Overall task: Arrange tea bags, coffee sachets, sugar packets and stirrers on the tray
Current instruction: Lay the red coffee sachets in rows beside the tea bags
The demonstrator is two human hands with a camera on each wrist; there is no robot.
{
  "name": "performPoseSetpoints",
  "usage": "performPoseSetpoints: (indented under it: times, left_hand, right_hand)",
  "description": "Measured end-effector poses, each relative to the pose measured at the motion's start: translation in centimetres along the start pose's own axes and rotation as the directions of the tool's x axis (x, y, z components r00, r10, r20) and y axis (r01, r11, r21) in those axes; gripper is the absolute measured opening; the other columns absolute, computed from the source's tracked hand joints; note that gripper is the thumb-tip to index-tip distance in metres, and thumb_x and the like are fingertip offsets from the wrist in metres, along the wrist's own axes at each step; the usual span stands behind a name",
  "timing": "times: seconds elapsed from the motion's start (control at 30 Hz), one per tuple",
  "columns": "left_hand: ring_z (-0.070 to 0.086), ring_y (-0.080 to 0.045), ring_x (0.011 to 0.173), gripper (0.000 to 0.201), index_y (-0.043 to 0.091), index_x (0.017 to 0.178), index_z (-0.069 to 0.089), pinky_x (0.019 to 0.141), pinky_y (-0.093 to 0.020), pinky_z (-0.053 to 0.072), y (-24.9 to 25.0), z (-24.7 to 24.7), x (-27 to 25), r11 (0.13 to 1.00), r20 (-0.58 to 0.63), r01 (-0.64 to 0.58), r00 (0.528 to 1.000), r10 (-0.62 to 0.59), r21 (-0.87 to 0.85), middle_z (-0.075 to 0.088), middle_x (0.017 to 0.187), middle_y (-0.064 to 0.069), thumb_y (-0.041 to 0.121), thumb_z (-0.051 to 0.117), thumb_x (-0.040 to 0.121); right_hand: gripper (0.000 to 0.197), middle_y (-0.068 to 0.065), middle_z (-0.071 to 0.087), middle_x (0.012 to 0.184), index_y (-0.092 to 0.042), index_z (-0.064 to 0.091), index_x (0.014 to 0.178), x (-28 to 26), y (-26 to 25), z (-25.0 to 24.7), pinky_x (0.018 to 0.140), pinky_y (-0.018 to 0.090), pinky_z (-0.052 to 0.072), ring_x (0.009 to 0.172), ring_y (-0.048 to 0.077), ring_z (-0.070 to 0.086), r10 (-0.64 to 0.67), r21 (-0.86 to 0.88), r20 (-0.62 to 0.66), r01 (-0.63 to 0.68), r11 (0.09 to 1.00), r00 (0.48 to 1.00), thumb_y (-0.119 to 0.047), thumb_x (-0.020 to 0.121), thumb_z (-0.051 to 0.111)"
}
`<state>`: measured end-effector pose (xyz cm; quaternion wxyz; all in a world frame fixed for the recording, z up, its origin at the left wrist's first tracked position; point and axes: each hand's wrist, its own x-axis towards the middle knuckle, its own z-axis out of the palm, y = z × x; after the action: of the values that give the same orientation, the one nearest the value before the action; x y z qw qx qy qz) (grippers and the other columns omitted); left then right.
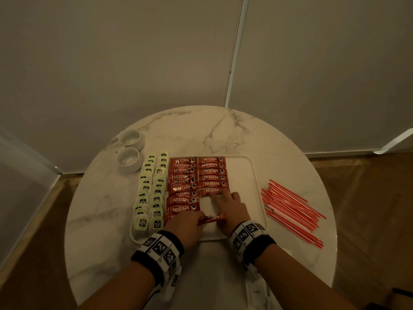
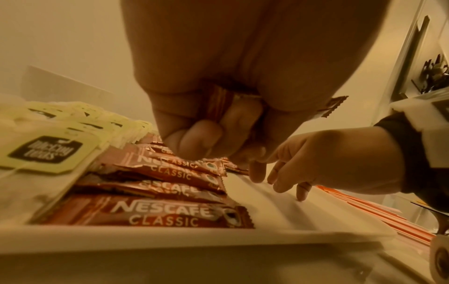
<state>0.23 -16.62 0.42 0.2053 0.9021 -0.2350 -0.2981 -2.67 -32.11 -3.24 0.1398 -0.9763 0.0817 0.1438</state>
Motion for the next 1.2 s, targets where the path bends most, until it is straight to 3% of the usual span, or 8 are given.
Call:
performPoseSetpoints:
  times: [0.23,0.37,0.47,0.53,0.57,0.73,1.0,1.2]
  left_hand:
    - [0.059,-0.016,0.09,0.024,0.022,0.109,0.063,0.085,-0.03,0.048,0.2,0.1,0.1,1.0,-0.007,0.019,1.0,-0.018,0.009,0.063,0.099,0.001,0.017,0.045,0.093]
    - [0.059,-0.017,0.089,0.025,0.021,0.105,0.064,0.084,-0.031,0.048,0.2,-0.1,0.3,0.999,-0.039,0.042,0.998,-0.042,-0.01,0.064,0.098,0.0,0.015,0.044,0.092]
    - [0.058,-0.016,0.082,0.022,0.022,0.096,0.063,0.08,-0.03,0.049,0.2,-0.3,0.5,0.999,-0.118,0.046,0.992,-0.047,-0.011,0.064,0.092,0.002,0.015,0.043,0.092]
    - [0.06,-0.016,0.08,0.022,0.023,0.092,0.063,0.079,-0.033,0.052,0.4,-0.3,0.7,0.999,-0.159,0.037,0.987,-0.037,-0.007,0.063,0.088,0.003,0.016,0.042,0.092]
    - [0.06,-0.017,0.08,0.022,0.022,0.092,0.063,0.079,-0.034,0.052,0.6,-0.3,0.8,1.0,-0.167,0.024,0.986,-0.024,0.001,0.063,0.088,0.002,0.016,0.042,0.092]
    - [0.061,-0.016,0.084,0.013,0.024,0.094,0.06,0.074,-0.027,0.048,0.8,-0.3,1.0,1.0,-0.194,-0.015,0.981,0.016,0.005,0.063,0.09,0.006,0.026,0.048,0.093]
    - [0.058,-0.015,0.097,0.02,0.022,0.113,0.054,0.089,-0.03,0.048,0.5,0.2,0.1,0.999,-0.201,-0.024,0.98,0.015,-0.041,0.061,0.111,0.001,0.024,0.041,0.098]
    - [0.054,-0.017,0.111,0.034,0.023,0.13,0.052,0.096,-0.032,0.045,1.2,2.2,0.0,0.985,-0.074,-0.153,0.984,0.159,0.081,0.046,0.131,0.004,0.023,0.04,0.099]
  right_hand:
    - [0.068,-0.001,0.021,0.147,-0.033,0.023,0.145,-0.2,0.0,-0.4,0.099,0.042,0.044,0.126,0.026,0.031,-0.017,0.005,0.0,0.017,1.0,1.0,-0.019,0.087,0.054]
    - [0.052,0.001,0.036,0.14,-0.029,0.043,0.138,-1.0,0.8,-1.6,0.103,0.036,0.042,0.122,0.022,0.041,0.063,0.245,-0.095,-0.038,0.969,0.993,-0.008,0.091,0.048]
    - [0.027,0.009,0.064,0.108,-0.021,0.06,0.116,-2.1,1.2,-3.0,0.079,0.035,0.051,0.088,0.017,0.06,0.247,0.753,0.052,-0.201,0.626,0.968,-0.026,0.1,0.039]
    - [0.034,0.014,0.07,0.093,-0.014,0.062,0.107,-2.9,1.2,-3.5,0.057,0.031,0.049,0.069,0.02,0.061,0.208,0.908,0.228,-0.285,0.308,0.951,-0.039,0.099,0.041]
    - [0.031,0.014,0.071,0.089,-0.011,0.062,0.105,-3.2,1.1,-3.7,0.052,0.029,0.047,0.065,0.021,0.061,0.162,0.922,0.247,-0.283,0.263,0.955,-0.038,0.098,0.047]
    - [0.012,0.011,0.068,0.077,-0.009,0.062,0.098,-3.2,2.0,-3.1,0.05,0.028,0.046,0.058,0.019,0.058,0.153,0.923,0.098,-0.147,0.357,0.983,-0.004,0.087,0.062]
    - [0.014,-0.011,0.055,0.078,-0.025,0.061,0.094,-1.0,3.0,-0.7,0.066,0.019,0.038,0.078,0.011,0.054,0.303,0.656,0.017,-0.239,0.715,0.953,-0.016,0.084,0.065]
    - [0.031,-0.003,0.045,0.123,-0.027,0.06,0.12,-1.3,2.8,-0.1,0.094,0.024,0.043,0.108,0.013,0.05,0.288,0.488,-0.108,-0.201,0.849,0.952,-0.022,0.089,0.061]
